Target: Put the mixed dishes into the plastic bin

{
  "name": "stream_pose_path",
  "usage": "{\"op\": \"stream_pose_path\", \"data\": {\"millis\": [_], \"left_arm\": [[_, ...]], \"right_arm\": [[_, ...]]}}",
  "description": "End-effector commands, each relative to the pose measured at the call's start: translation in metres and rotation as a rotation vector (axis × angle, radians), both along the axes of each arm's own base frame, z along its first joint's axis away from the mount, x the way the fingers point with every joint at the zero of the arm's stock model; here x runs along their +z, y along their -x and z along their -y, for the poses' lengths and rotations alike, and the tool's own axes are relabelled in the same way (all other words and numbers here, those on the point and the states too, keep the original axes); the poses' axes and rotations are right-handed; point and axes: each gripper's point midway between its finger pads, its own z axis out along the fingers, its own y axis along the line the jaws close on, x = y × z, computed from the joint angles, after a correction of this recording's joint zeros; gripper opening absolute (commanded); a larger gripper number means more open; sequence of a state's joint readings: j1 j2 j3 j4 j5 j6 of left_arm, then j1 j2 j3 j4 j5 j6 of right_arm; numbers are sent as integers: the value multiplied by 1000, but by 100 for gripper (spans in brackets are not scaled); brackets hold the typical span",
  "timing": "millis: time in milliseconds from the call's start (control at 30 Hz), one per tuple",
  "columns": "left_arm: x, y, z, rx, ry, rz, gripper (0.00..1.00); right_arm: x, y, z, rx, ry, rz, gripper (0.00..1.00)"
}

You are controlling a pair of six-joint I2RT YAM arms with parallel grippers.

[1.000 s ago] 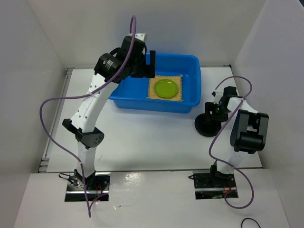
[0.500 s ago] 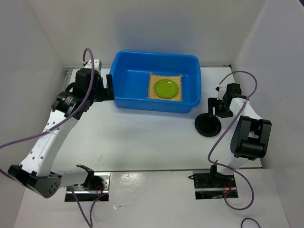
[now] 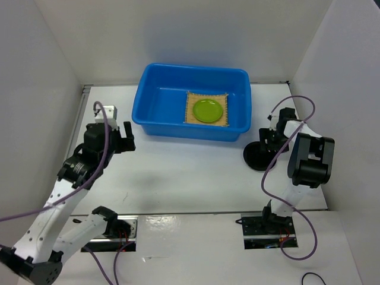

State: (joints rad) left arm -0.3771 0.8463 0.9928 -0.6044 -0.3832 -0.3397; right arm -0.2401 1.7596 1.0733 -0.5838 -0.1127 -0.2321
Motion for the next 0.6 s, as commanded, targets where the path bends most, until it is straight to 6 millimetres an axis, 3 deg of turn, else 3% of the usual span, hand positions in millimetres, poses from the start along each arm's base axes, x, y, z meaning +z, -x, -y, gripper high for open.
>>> {"op": "stream_pose_path", "data": {"millis": [0, 100, 133, 200, 233, 367, 467, 500, 567], "left_arm": [[30, -5, 1, 12, 51, 153, 99], [15, -6, 1, 34, 43, 121, 99], [10, -8, 5, 24, 35, 103, 99], [7, -10, 6, 23, 29, 90, 99], [4, -11, 7, 23, 25, 82, 99], [4, -11, 7, 23, 25, 81, 99], [4, -11, 7, 23, 25, 81, 99], [7, -10, 4, 33, 25, 92, 99], [7, -10, 4, 33, 25, 92, 99]], "right_arm": [[-4, -12, -3, 6, -43, 6, 73], [-15, -9, -5, 17, -61, -31, 54], [-15, -9, -5, 17, -61, -31, 41], [-23, -6, -6, 16, -67, -56, 30], [-23, -6, -6, 16, -67, -56, 20], [-24, -4, 0, -2, -70, -65, 0], [-12, -5, 8, -35, -66, -38, 0], [1, -8, 10, -34, -56, 0, 0], [17, -6, 28, -95, -38, 39, 0]]}}
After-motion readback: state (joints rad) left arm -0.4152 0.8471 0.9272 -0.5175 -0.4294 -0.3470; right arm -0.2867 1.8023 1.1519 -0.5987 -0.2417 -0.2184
